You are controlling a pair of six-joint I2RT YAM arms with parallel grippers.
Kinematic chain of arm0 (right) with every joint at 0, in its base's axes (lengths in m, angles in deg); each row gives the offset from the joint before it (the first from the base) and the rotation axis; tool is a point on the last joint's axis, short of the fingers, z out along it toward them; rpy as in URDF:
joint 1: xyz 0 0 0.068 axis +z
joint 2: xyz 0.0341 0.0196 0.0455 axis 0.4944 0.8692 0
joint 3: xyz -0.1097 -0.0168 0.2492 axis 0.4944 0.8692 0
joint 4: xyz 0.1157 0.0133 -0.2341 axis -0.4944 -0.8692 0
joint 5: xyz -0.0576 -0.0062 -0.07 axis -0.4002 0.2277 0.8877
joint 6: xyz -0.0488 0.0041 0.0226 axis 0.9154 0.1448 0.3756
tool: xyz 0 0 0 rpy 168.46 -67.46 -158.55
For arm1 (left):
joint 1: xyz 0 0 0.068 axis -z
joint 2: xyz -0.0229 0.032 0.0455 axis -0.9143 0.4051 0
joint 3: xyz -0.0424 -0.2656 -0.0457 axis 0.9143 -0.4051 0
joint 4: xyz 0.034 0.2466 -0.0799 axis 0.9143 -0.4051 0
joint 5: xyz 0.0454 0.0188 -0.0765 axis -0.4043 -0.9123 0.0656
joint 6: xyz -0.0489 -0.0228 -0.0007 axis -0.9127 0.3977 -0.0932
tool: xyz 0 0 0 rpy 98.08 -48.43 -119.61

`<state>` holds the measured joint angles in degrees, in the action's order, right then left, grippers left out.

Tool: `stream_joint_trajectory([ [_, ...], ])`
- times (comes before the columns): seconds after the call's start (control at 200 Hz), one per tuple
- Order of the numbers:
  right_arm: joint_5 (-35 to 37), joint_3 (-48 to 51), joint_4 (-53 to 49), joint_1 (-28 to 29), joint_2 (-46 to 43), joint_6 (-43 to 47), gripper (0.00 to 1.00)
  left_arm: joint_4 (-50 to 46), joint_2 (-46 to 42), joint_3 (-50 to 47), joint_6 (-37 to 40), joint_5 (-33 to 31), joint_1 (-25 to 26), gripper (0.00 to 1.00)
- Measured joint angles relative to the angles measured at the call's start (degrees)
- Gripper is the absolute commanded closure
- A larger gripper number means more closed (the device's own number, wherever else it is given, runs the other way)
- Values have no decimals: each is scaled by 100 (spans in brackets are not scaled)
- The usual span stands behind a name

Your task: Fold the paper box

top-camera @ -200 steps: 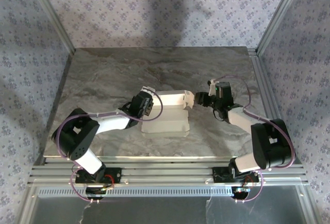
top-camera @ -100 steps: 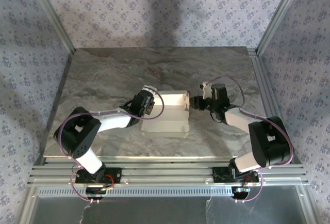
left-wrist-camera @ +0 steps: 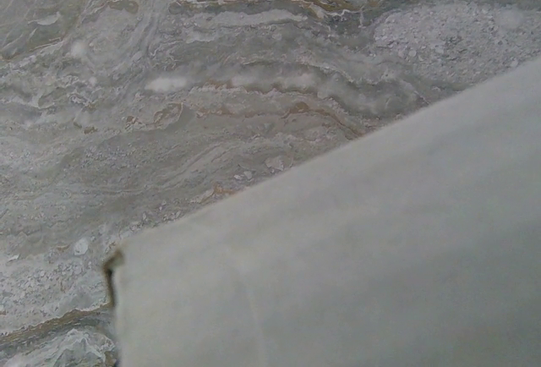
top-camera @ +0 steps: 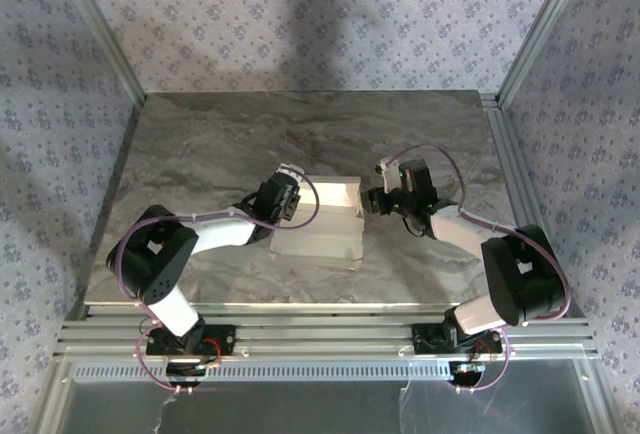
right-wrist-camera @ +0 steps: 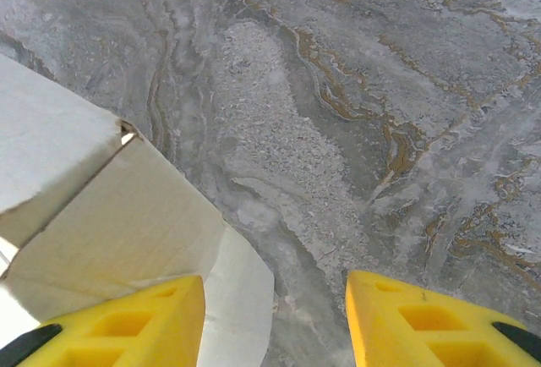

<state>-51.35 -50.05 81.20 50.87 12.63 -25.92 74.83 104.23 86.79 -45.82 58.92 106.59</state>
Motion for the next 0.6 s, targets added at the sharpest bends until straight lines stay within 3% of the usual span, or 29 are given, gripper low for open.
stream_joint_trajectory([
  [0.375,-243,-11,-452,-442,-236,101,53,-48,79,127,4,116,-79,100],
  [0.6,-535,-267,-730,-654,22,63,53,-625,422,824,4,597,-293,100],
])
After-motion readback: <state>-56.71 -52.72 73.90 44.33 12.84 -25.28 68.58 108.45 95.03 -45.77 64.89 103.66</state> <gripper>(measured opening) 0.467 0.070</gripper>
